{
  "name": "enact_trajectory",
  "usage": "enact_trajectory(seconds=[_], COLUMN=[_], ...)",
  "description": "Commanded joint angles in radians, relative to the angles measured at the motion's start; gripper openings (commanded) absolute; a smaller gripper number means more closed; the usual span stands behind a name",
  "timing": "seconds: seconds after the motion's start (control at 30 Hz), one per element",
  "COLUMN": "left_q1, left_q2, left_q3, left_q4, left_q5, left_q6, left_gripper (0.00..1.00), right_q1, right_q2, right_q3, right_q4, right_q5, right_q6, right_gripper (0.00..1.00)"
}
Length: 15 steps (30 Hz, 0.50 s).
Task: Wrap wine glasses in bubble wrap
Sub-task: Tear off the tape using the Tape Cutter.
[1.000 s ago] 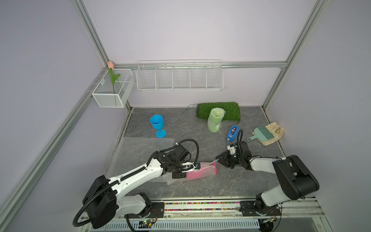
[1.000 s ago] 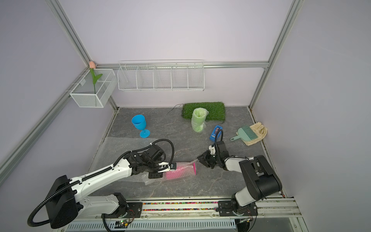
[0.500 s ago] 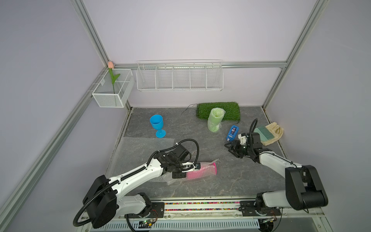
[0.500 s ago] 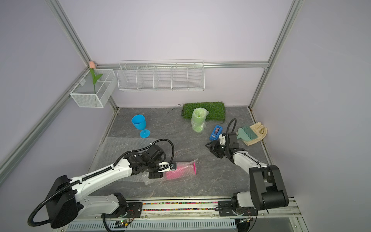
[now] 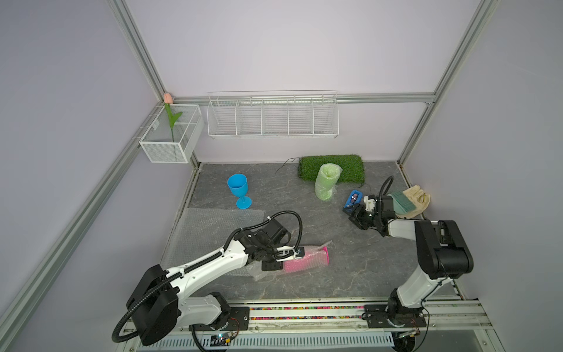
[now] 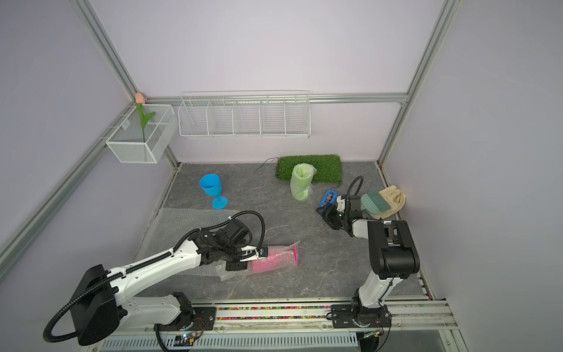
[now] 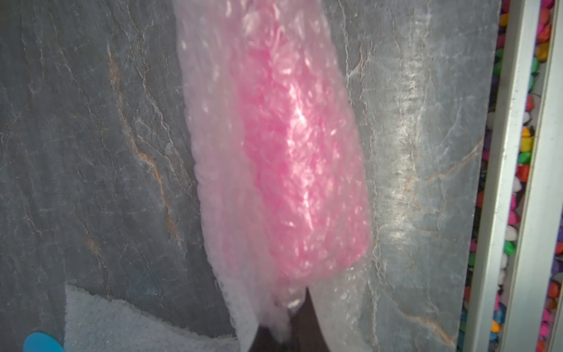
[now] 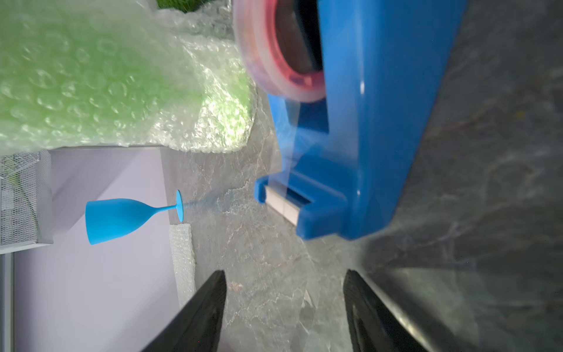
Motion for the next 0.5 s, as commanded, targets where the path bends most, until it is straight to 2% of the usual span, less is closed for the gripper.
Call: enact_trajectory(seconds=[0.0,0.13,0.47], left_q1=[-0.004,-0.003,-0.004], left_q2=[0.015,0.015,0.015], left_q3=[0.02,0.02,0.02], left_q4=[-0.008,-0.009,-0.009], left_q5=[0.024,0.023,0.026], left_q6=[0.023,0.024,0.024], left_gripper=[0.0,0.0,0.0], right_q1=[-0.005,-0.006,-0.005], right_q2=[0.045,0.077,0.099], right_q3=[0.018,0.007,-0.015], right_q4=[0.14,0.226,0.306], right_q5=[0.003,0.012,0.03], right_q6=[0.033,0.053,0.078], right_gripper=[0.61,0.56,0.34])
